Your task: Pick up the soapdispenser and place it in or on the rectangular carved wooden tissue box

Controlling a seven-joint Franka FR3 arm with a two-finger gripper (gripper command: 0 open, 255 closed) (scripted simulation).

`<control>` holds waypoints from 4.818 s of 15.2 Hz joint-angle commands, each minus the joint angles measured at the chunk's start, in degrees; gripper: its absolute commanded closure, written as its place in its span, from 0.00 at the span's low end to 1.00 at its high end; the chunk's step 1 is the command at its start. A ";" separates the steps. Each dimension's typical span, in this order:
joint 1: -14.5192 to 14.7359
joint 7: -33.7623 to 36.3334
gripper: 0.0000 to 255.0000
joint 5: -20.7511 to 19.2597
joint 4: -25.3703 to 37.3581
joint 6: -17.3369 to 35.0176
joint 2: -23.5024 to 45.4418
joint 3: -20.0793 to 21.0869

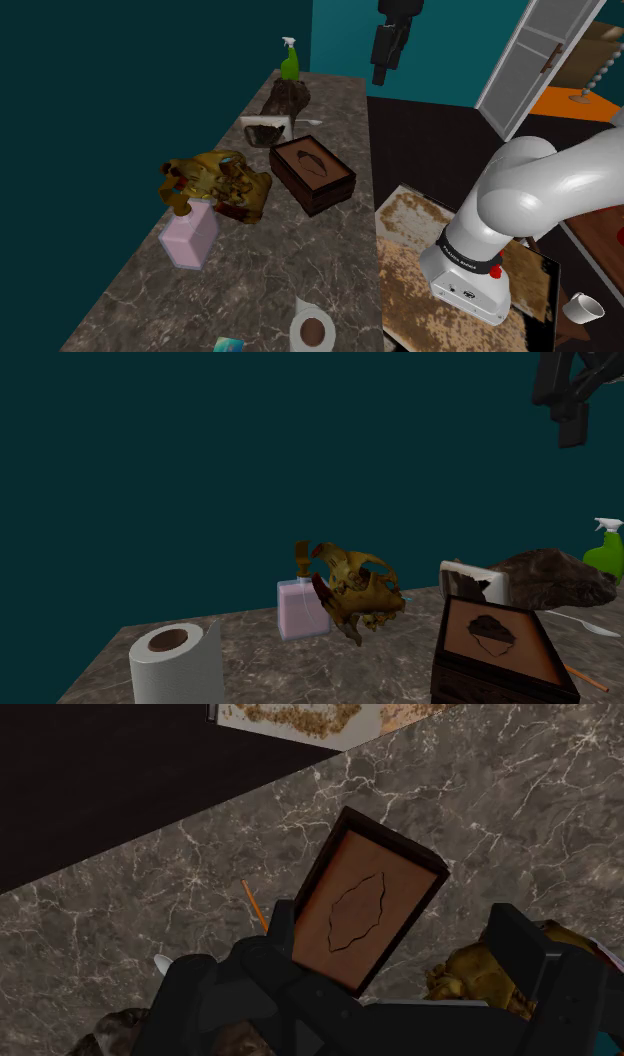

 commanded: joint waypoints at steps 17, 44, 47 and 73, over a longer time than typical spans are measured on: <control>4.09 15.33 0.00 6.38 7.80 15.71 22.08 15.21; 13.25 37.59 0.00 -10.19 36.53 26.52 63.77 26.07; 13.25 37.59 0.00 -10.19 36.53 26.52 63.77 26.07; 13.43 36.72 1.00 -9.11 43.20 18.66 62.35 26.57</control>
